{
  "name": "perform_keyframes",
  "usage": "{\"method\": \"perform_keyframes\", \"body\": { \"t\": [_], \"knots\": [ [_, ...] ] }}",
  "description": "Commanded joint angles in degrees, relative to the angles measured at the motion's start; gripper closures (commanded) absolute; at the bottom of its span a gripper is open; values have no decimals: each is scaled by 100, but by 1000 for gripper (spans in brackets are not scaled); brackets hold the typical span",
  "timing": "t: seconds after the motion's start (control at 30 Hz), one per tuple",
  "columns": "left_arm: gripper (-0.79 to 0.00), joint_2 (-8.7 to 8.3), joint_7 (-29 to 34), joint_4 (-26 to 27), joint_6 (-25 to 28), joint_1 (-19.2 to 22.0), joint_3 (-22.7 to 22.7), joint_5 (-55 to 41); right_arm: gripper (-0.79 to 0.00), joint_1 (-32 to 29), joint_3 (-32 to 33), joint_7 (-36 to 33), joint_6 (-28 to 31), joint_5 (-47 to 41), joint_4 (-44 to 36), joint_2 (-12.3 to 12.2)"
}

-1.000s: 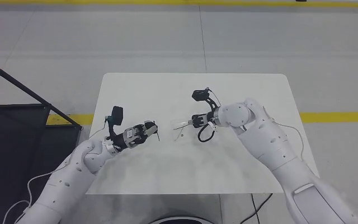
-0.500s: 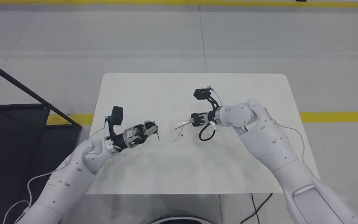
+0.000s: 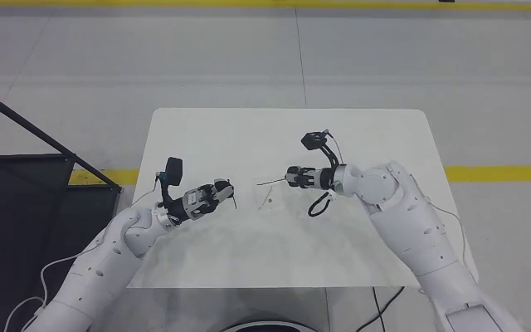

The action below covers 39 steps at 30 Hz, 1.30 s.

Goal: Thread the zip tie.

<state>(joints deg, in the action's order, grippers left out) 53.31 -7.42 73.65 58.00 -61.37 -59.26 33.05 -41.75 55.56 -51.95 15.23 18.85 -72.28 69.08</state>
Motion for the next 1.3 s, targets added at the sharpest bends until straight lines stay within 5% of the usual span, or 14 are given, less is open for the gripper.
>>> {"method": "perform_keyframes", "body": {
  "t": [0.0,0.33,0.83,1.27],
  "knots": [
    [0,0,0,0,0,0,0,0,0,-322,249,33,-3,71,-365,-93],
    [0,0,0,0,0,0,0,0,0,-2149,1224,441,175,551,-2271,-442],
    [0,0,0,0,0,0,0,0,0,-2149,1224,441,175,551,-2271,-442],
    [0,239,-877,416,-1492,-96,134,1289,0,-2758,1701,1201,-466,-298,-2559,-463]
  ]
}}
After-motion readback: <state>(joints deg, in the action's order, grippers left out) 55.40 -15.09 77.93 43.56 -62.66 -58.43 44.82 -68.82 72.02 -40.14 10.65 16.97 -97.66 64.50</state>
